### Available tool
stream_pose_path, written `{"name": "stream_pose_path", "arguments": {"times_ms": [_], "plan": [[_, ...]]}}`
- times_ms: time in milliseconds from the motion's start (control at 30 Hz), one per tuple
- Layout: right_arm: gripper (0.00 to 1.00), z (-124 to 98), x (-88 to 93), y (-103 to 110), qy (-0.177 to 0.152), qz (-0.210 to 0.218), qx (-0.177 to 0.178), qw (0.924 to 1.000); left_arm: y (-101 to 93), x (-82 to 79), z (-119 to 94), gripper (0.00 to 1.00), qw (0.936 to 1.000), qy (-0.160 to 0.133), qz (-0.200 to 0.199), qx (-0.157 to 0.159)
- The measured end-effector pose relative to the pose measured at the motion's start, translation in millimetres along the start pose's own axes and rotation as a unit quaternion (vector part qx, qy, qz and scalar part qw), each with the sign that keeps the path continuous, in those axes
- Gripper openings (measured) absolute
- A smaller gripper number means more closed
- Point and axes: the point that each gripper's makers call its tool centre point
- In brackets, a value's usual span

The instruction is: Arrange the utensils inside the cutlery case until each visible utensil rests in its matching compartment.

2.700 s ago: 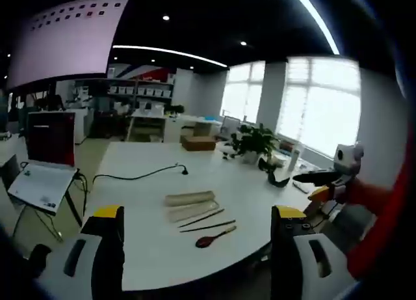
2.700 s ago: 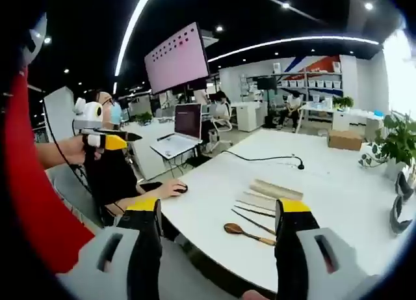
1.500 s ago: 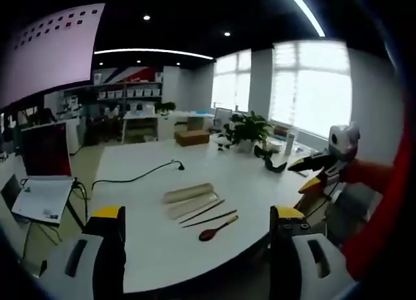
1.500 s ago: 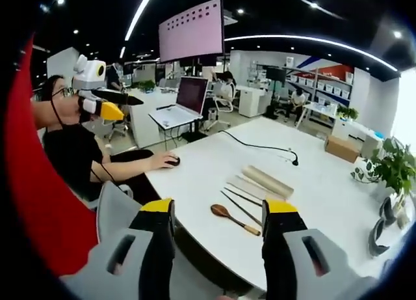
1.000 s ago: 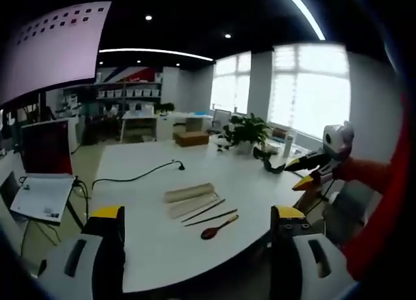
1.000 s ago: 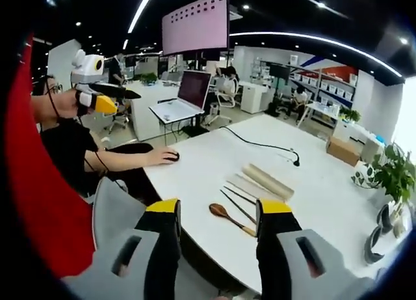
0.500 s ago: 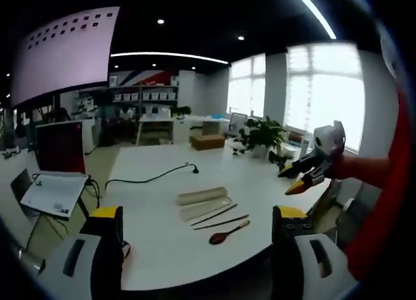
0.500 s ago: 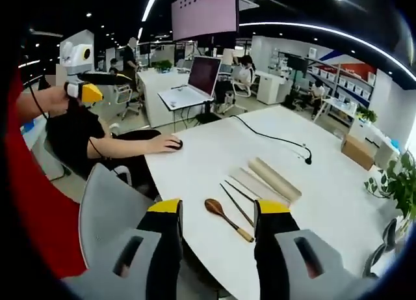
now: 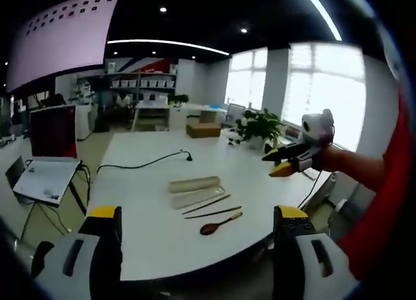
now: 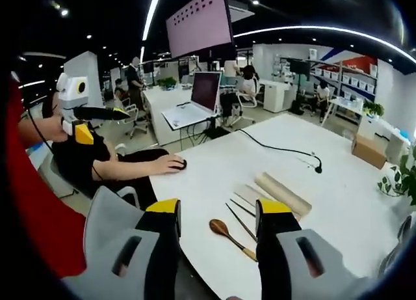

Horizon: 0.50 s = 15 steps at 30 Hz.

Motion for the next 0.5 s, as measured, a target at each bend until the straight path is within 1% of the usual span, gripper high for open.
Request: {"name": "stream_pose_path", "arguments": {"times_ms": [67, 133, 200, 300, 367, 433, 500], "plan": [[0.44, 1.3, -1.4, 1.8, -0.002, 0.001, -0.002, 1.0000, -4.4, -7.0, 0.1, 0.99, 0.9998, -0.018, -0.002, 0.012], [0.44, 4.3, -3.4, 6.1, -0.005, 0.002, -0.009, 0.9999, -2.4, -4.0, 0.3, 0.99, 0.9999, -0.012, 0.005, 0.009], [0.44, 7.1, -3.2, 7.3, 0.000, -0.008, -0.009, 0.9999, -1.6, -2.2, 1.1, 0.98, 0.9999, -0.007, 0.008, 0.008], [0.42, 9.3, -1.3, 6.5, 0.009, -0.014, -0.010, 0.9998, -6.3, -5.2, 1.5, 0.98, 0.9997, -0.011, 0.010, 0.020], [0.40, 10.1, 0.9, 6.4, 0.015, -0.019, -0.016, 0.9996, -8.1, -7.8, 0.2, 0.98, 0.9994, -0.012, 0.025, 0.022], [0.37, 11.1, 6.1, 4.9, 0.029, -0.027, -0.022, 0.9990, -8.4, -8.5, -1.2, 0.98, 0.9991, -0.012, 0.036, 0.020], [0.36, 12.2, 12.7, 1.5, 0.043, -0.037, -0.025, 0.9981, -8.0, -6.8, -1.9, 0.98, 0.9990, -0.008, 0.039, 0.020]]}}
Point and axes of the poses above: the point that each gripper's makers call its tool centre point, and the gripper's own axes: z roughly forward along the fingers, y roughly to its left, x roughly out of its underside, and after that the axes turned 8 degrees about -y, right-handed
